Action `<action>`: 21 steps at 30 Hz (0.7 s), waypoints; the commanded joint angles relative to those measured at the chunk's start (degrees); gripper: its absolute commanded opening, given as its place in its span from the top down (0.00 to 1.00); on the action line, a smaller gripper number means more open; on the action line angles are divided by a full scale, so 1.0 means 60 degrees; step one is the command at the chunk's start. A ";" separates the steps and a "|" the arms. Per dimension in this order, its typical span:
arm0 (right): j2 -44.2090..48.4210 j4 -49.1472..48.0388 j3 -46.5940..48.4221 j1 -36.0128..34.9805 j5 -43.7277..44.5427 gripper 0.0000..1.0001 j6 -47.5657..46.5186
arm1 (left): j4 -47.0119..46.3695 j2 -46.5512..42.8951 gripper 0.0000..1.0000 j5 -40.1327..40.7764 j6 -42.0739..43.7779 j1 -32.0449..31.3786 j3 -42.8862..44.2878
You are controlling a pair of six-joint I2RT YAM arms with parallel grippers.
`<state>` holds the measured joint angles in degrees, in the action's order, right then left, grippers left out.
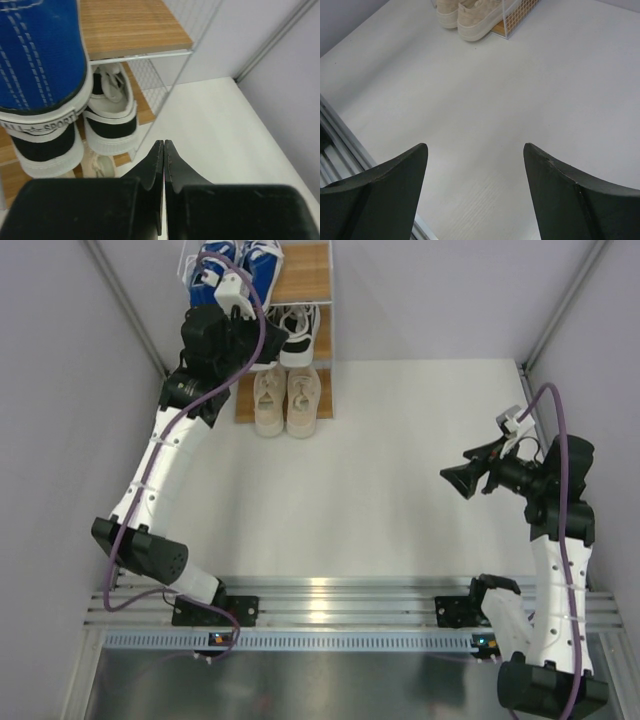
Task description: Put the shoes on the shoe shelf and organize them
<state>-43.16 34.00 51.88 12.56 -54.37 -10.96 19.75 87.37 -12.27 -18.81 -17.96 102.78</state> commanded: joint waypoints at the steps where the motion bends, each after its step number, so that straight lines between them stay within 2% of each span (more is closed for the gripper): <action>1: 0.0176 -0.0071 0.0465 0.0295 -0.0079 0.22 -0.0136 | -0.0639 0.0276 0.98 0.1648 0.0688 0.0033 0.0462; 5: 0.0235 0.0017 0.0494 0.0397 -0.0094 0.22 -0.0151 | -0.0640 0.0642 0.96 0.2833 0.0849 0.0121 0.0799; 9: 0.0293 0.0076 0.0480 0.0529 -0.0123 0.22 -0.0151 | -0.0655 0.0833 0.92 0.3332 0.0806 0.0282 0.1106; 16: 0.0264 -0.0041 0.0436 0.0646 -0.0182 0.22 -0.0004 | -0.0640 0.0994 0.85 0.3598 0.0703 0.0706 0.1283; 21: 0.0249 0.0002 0.0465 0.0720 -0.0211 0.22 -0.0004 | -0.0655 0.0965 0.83 0.3204 0.0630 0.0825 0.1225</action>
<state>-42.06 34.37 51.88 15.84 -54.35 -10.90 20.27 93.30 5.34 -15.09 -14.68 108.01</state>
